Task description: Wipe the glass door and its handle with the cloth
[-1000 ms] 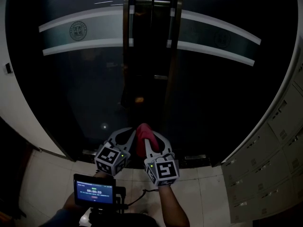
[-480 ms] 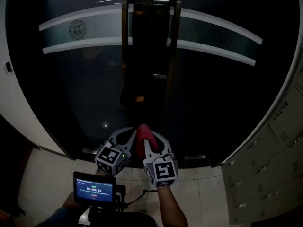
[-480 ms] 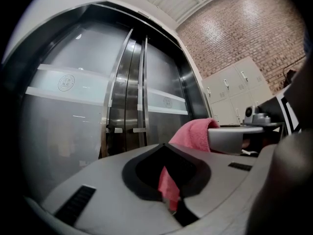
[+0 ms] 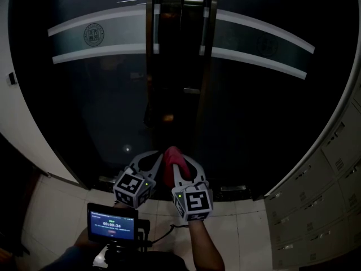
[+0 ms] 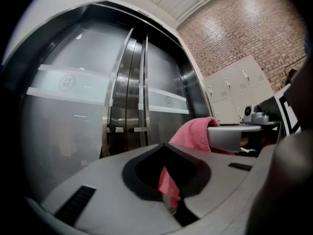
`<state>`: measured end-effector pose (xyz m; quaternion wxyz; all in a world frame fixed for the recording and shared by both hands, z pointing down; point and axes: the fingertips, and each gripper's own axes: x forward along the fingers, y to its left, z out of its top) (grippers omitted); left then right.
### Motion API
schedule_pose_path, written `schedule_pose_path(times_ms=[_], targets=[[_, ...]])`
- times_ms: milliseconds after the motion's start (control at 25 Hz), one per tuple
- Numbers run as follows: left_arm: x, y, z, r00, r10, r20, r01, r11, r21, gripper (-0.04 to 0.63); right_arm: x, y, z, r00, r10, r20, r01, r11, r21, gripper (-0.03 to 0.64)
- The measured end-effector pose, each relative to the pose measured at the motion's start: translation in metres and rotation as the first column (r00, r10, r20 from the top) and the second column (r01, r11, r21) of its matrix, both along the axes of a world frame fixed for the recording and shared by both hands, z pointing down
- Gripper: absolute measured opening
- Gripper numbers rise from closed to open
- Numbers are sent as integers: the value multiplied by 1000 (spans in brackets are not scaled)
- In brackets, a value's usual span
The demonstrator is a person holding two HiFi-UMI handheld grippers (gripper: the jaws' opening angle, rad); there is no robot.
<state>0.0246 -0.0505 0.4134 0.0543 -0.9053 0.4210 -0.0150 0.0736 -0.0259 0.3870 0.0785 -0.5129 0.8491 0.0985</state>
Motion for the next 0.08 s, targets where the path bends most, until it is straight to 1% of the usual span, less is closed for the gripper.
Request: schedule_pose_path(times_ms=[80], targets=[[0,0,0,1000,0,0,0,1000,1,14,0,-1,2,1000,-2,-4,2,1000,-7,26]])
